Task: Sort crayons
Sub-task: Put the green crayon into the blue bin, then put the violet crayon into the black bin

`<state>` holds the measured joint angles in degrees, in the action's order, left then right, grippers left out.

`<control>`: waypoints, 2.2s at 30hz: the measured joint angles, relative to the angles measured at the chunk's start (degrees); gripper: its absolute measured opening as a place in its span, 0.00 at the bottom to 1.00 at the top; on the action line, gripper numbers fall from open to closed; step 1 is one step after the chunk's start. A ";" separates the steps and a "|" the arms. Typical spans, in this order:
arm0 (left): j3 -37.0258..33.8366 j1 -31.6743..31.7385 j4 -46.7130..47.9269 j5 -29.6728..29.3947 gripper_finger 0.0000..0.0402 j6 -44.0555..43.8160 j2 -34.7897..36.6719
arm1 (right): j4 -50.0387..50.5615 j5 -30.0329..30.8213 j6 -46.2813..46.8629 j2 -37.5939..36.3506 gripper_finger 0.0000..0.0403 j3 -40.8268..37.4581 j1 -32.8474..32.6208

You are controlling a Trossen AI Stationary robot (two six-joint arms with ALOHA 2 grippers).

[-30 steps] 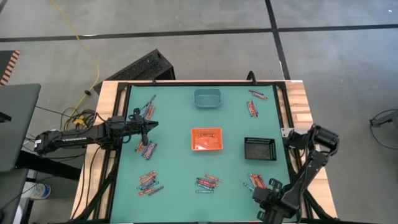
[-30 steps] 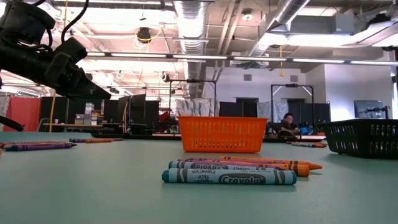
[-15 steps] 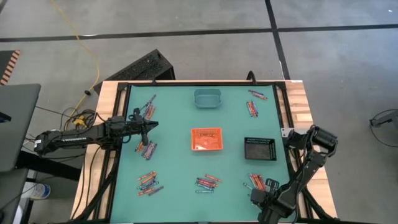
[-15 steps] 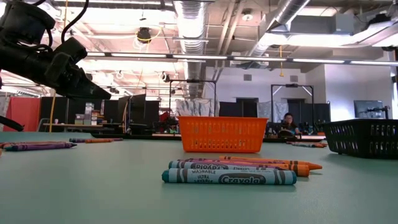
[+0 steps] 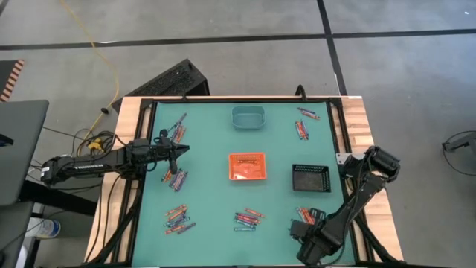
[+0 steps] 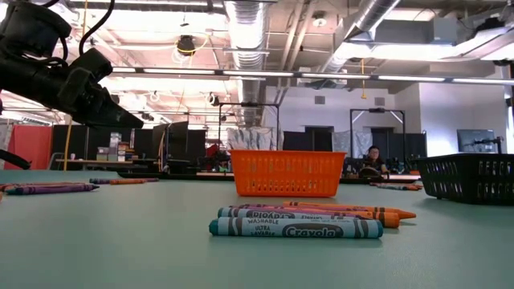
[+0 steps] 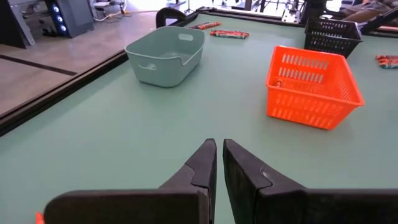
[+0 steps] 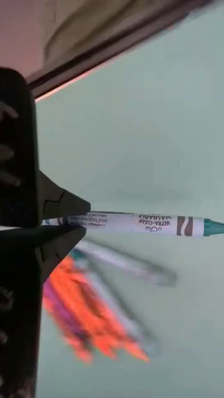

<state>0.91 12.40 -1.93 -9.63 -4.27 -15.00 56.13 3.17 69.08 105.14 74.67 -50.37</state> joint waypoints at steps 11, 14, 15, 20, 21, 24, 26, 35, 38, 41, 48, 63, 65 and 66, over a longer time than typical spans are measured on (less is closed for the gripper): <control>0.00 0.00 0.00 0.00 0.04 0.00 -0.01 | 2.55 29.47 -39.71 -0.13 0.00 7.18 14.87; 0.00 0.00 0.00 0.00 0.04 0.00 -0.01 | 1.09 31.78 -51.40 -0.13 0.00 7.97 22.97; 0.00 0.00 0.00 0.00 0.04 0.00 -0.01 | -0.24 32.01 -55.33 -0.13 0.00 8.21 26.10; 0.00 0.00 0.00 0.00 0.04 0.00 -0.01 | -7.95 32.14 -75.31 -0.13 0.00 8.29 41.39; 0.00 -0.01 0.00 0.00 0.04 0.00 -0.01 | -9.90 32.13 -78.66 -0.13 0.00 8.29 44.26; 0.00 0.00 0.00 -0.01 0.04 0.00 -0.01 | -15.03 31.62 -88.24 -0.13 0.00 8.29 52.36; 0.00 0.00 0.00 0.00 0.04 0.00 -0.01 | -17.83 30.77 -93.52 -0.14 0.01 8.29 57.03; 0.00 0.00 0.00 -0.02 0.04 0.00 -0.01 | -21.50 14.03 -107.08 0.07 0.02 8.29 70.45; 0.00 0.00 0.00 -0.02 0.04 0.00 0.01 | -22.02 13.91 -106.77 0.07 0.02 8.29 72.23; 0.00 0.00 0.00 0.00 0.04 0.00 -0.01 | -21.93 13.86 -106.68 0.10 0.04 8.29 73.69; 0.00 0.00 0.00 -0.01 0.04 0.00 -0.01 | -22.39 13.15 -107.03 0.11 0.10 8.29 75.34; 0.00 0.00 0.00 -0.02 0.04 0.00 0.00 | -22.35 13.24 -106.65 0.11 0.15 8.29 74.92; 0.00 0.00 0.00 -0.02 0.04 0.00 -0.01 | -22.35 13.25 -106.64 0.12 0.15 8.29 74.14; 0.00 0.00 0.00 -0.02 0.04 0.00 0.01 | -22.35 13.25 -106.64 0.12 0.15 8.29 73.56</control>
<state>0.91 12.40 -1.93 -9.65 -4.27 -14.99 33.78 16.43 -37.56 105.26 82.96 23.20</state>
